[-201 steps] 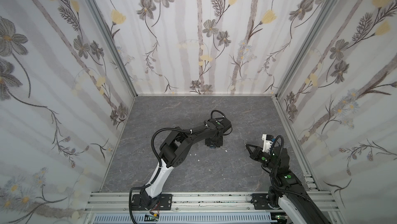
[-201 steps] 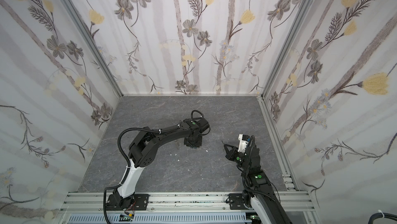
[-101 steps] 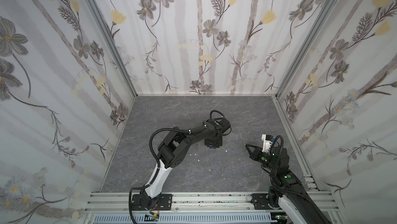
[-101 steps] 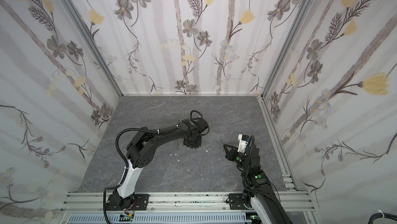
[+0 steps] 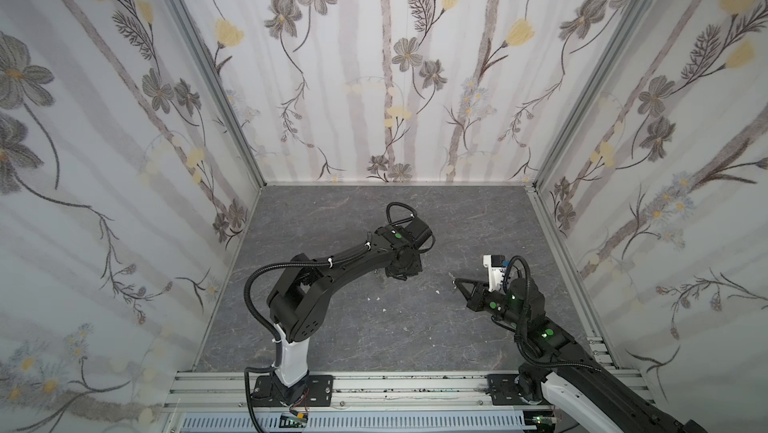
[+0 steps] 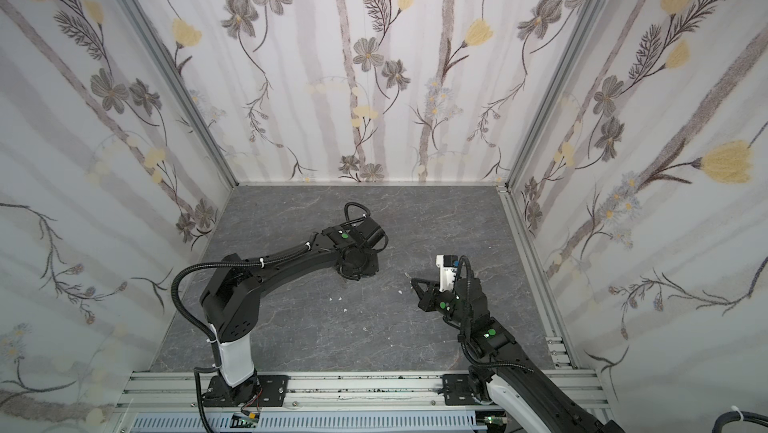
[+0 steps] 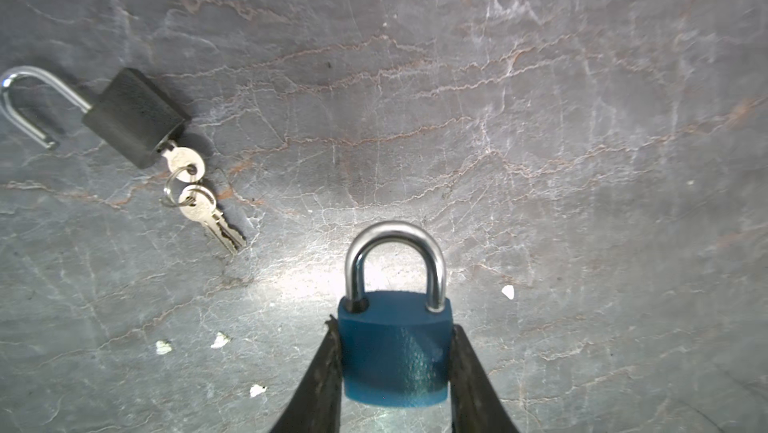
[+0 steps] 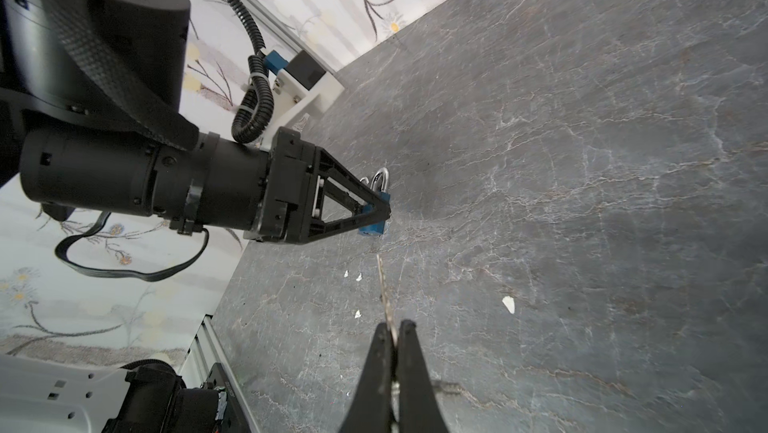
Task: Unlock with the key
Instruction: 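Bring the blue padlock toward the right gripper while the right gripper approaches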
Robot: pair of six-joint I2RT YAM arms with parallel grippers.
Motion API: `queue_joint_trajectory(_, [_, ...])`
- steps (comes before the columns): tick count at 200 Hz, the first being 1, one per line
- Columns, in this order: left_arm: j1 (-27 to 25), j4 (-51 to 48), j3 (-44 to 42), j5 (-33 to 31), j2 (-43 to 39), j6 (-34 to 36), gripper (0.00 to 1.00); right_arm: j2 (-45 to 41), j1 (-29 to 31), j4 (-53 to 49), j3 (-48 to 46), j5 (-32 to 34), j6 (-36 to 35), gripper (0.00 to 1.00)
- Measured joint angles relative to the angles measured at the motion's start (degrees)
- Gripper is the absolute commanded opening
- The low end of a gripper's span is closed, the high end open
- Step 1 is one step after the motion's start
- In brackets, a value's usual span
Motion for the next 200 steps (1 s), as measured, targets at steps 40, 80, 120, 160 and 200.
queue_joint_trajectory(40, [0.87,2.56,-4.85,0.15,-5.86,-4.31,0.16,4.87,5.73,5.01,1.27,2.69,-0.68,0.00])
queue_joint_trajectory(80, [1.51,5.14,-7.98,0.76,-10.29,-8.85,0.16,11.76,10.32,10.05,3.45,4.11,-1.38,0.00])
queue_joint_trajectory(120, [1.70,7.91,-10.58,1.64,-13.57,-13.55,0.15,17.29,13.53,15.02,4.37,5.38,-2.27,0.00])
queue_joint_trajectory(160, [1.73,10.36,-11.93,2.73,-15.08,-17.49,0.15,21.35,14.80,19.47,4.55,6.62,-2.34,0.00])
queue_joint_trajectory(200, [1.79,12.79,-13.31,3.63,-16.00,-20.96,0.16,25.38,14.84,24.00,4.55,7.45,-1.05,0.00])
